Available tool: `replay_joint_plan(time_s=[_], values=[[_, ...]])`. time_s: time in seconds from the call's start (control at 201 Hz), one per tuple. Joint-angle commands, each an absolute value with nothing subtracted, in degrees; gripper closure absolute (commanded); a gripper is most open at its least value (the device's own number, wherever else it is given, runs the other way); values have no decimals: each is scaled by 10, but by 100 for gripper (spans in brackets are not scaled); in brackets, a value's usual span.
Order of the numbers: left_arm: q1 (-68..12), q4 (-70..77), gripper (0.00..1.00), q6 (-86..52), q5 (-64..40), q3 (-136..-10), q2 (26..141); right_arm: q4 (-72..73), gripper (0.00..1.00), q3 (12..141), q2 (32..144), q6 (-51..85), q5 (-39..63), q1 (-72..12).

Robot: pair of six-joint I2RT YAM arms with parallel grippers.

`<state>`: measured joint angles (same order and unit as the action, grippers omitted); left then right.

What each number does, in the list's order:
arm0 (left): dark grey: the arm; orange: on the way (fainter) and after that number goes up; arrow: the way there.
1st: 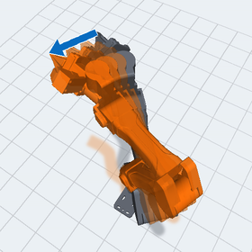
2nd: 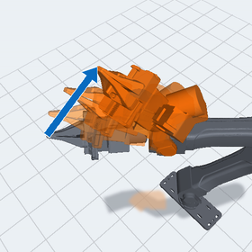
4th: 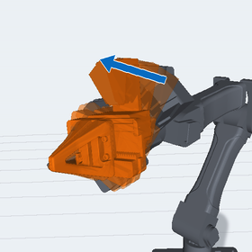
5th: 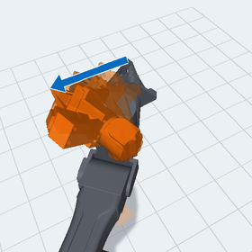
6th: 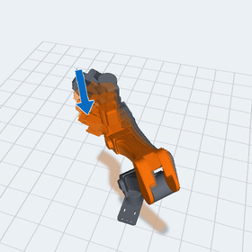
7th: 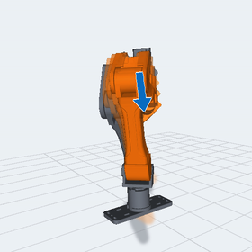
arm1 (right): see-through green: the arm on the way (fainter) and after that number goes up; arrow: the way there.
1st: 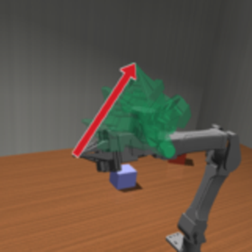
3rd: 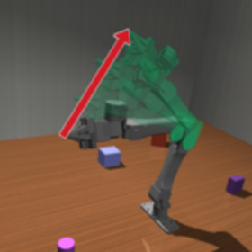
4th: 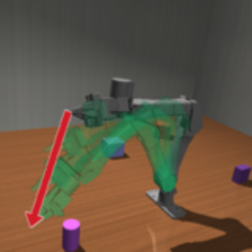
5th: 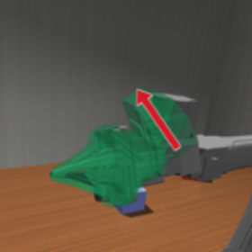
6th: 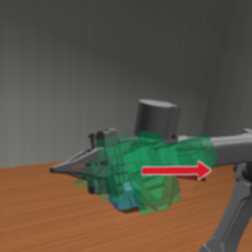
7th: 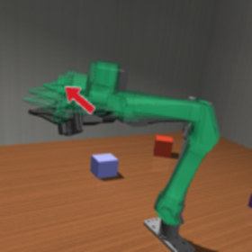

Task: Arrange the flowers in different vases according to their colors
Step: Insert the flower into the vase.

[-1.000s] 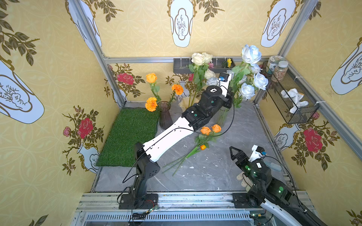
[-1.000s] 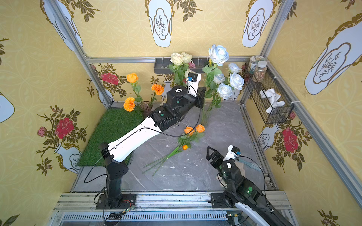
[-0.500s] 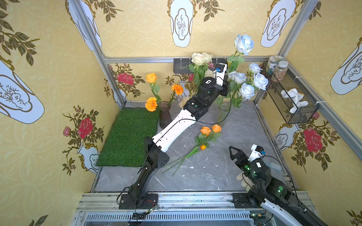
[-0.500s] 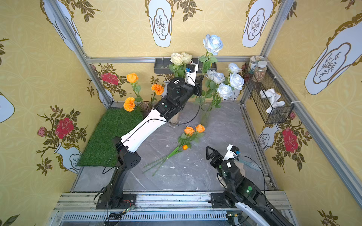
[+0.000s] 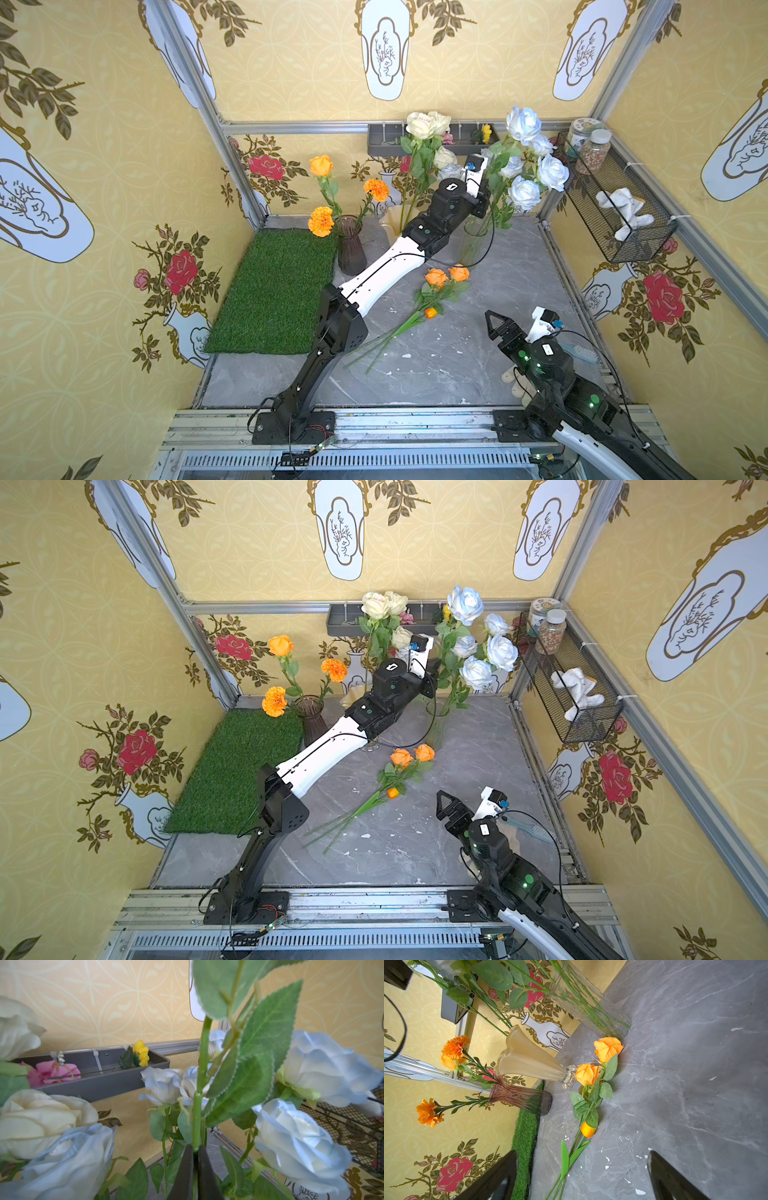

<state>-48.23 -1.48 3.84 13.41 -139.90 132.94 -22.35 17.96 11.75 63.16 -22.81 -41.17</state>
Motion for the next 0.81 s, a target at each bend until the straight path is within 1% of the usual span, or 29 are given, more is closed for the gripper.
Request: replay_joint_plan(time_s=[0.0, 0.259, 0.284, 0.309, 0.329, 0.373, 0.398, 0.418, 0.488, 0.612, 0.682, 0.802], values=[[-482, 16, 100, 36, 125, -1393, 1342, -200, 3, 180, 119, 626, -234, -412], [-482, 18, 99, 14, 114, -1378, 1354, -199, 3, 181, 120, 626, -236, -412], [-482, 14, 95, 12, 113, -1377, 1354, -199, 3, 180, 120, 627, -236, -412], [-483, 12, 87, 10, 113, -1375, 1354, -199, 3, 180, 120, 627, -236, -412], [-484, 11, 78, 9, 114, -1373, 1354, -199, 3, 181, 120, 627, -236, -412], [-485, 11, 54, 8, 118, -1366, 1350, -200, 3, 180, 120, 627, -235, -412], [-487, 10, 45, 8, 121, -1364, 1348, -200, 3, 180, 120, 628, -236, -412], [-488, 9, 41, 8, 122, -1364, 1346, -201, 3, 180, 120, 628, -236, -412], [-493, 6, 33, 9, 124, -1364, 1339, -202, 3, 181, 120, 628, -236, -411], [-510, -1, 30, 22, 132, -1367, 1319, -204, 3, 181, 120, 629, -235, -412], [-521, -10, 30, 28, 140, -1361, 1303, -206, 3, 184, 121, 631, -233, -412], [-539, -14, 29, 34, 159, -1318, 1260, -212, 3, 187, 127, 635, -231, -412]])
